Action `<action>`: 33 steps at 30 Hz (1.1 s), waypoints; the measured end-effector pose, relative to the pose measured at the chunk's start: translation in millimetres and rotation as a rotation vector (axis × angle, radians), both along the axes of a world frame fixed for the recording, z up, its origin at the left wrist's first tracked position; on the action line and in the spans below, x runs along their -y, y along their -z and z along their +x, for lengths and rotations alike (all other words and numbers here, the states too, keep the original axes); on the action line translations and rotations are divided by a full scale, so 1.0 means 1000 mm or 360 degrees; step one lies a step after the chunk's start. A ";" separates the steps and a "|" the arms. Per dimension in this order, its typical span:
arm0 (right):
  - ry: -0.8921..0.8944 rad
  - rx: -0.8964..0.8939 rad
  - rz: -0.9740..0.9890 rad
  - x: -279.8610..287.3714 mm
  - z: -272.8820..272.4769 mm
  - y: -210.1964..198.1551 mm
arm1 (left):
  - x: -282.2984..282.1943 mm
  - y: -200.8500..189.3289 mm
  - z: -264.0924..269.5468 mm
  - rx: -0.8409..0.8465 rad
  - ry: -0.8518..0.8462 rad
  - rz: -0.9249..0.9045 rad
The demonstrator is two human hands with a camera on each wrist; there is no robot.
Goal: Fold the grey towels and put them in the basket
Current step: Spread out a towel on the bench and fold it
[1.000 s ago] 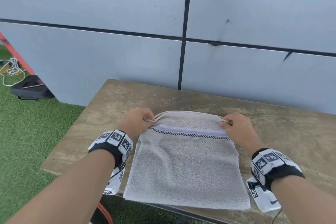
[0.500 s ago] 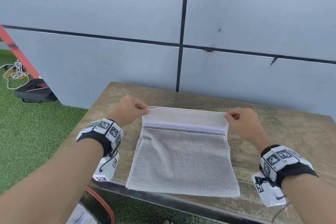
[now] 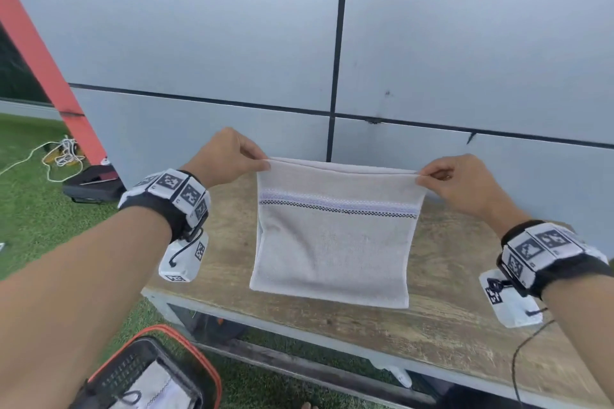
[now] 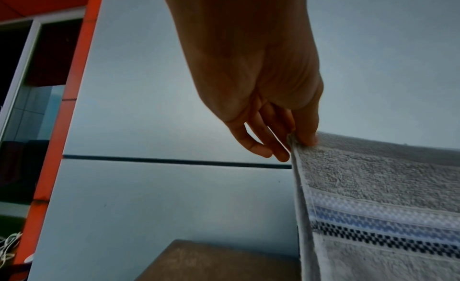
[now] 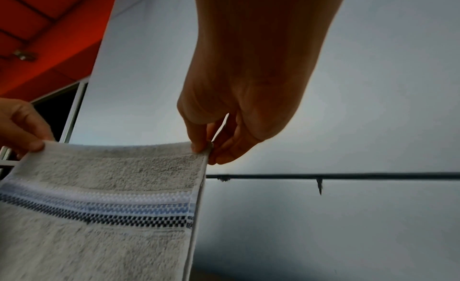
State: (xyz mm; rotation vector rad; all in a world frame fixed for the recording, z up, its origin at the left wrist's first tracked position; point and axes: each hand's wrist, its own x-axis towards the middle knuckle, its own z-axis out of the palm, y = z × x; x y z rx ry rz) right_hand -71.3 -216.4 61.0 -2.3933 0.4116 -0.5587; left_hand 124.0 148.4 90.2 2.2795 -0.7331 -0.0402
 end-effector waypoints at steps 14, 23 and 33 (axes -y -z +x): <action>-0.0144 0.0661 -0.0336 -0.020 -0.039 -0.015 | -0.011 -0.020 -0.053 0.0355 -0.0166 -0.0349; -0.0701 -0.0840 0.0133 -0.037 -0.124 0.095 | -0.063 0.107 -0.111 -0.0713 0.0316 0.0979; -0.0511 -0.0815 0.0245 -0.027 -0.099 0.111 | -0.049 0.142 -0.097 -0.0819 0.0271 0.0683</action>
